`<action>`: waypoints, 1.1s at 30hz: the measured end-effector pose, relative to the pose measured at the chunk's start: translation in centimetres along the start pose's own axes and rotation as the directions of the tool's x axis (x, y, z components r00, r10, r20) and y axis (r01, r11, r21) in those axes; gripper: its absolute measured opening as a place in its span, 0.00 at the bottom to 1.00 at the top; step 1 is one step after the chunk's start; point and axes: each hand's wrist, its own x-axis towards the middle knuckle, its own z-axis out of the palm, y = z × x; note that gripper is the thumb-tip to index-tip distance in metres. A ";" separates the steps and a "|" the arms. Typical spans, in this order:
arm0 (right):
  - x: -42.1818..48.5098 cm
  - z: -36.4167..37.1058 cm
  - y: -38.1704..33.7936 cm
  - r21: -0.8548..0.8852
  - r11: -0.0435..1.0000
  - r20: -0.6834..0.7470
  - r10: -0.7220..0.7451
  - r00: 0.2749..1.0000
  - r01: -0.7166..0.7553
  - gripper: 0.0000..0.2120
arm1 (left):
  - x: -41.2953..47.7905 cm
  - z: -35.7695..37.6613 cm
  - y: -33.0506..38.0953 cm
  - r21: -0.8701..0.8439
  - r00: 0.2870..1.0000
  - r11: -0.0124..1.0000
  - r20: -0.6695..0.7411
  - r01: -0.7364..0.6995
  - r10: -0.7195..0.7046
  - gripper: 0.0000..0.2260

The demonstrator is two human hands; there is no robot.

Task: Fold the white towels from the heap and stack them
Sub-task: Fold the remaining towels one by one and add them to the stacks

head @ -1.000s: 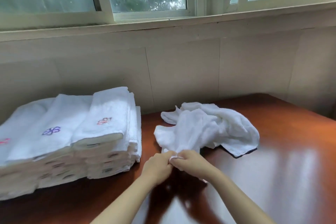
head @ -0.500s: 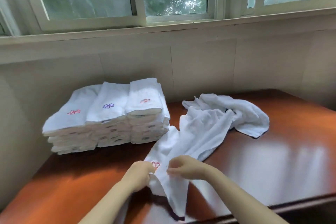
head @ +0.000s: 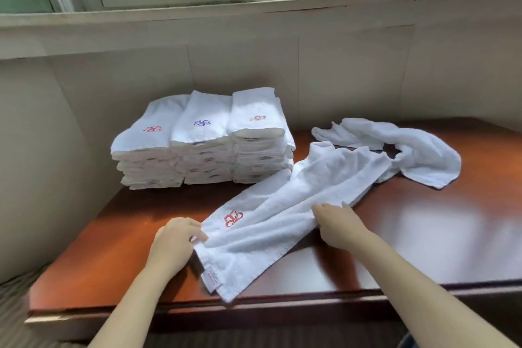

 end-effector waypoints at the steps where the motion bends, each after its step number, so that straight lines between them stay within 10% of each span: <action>1: -0.2 -0.2 -0.3 0.010 1.000 -0.020 -0.012 1.000 0.012 0.07 | -0.1 -0.4 0.2 0.021 1.000 1.000 -0.019 0.005 -0.005 0.14; 6: -2.1 -0.9 -3.5 0.189 0.977 0.004 -0.099 0.995 0.096 0.12 | -0.7 -0.4 4.5 -0.218 0.986 0.967 -0.131 -0.131 0.104 0.13; 11: -2.6 -2.4 -5.3 0.590 0.798 0.159 -0.260 0.952 0.120 0.16 | -1.6 1.8 8.2 -0.218 0.864 0.939 0.377 -0.266 0.332 0.23; 20: -2.7 -3.1 1.6 0.289 0.953 0.520 -0.076 0.851 -0.092 0.20 | -1.7 1.6 8.3 -0.029 0.921 0.962 0.283 -0.271 0.268 0.07; 33: -4.1 -0.3 7.6 -0.208 0.934 -0.069 0.282 0.957 -0.290 0.11 | 0.0 -1.3 1.1 0.314 0.937 0.884 -0.145 0.347 -0.317 0.12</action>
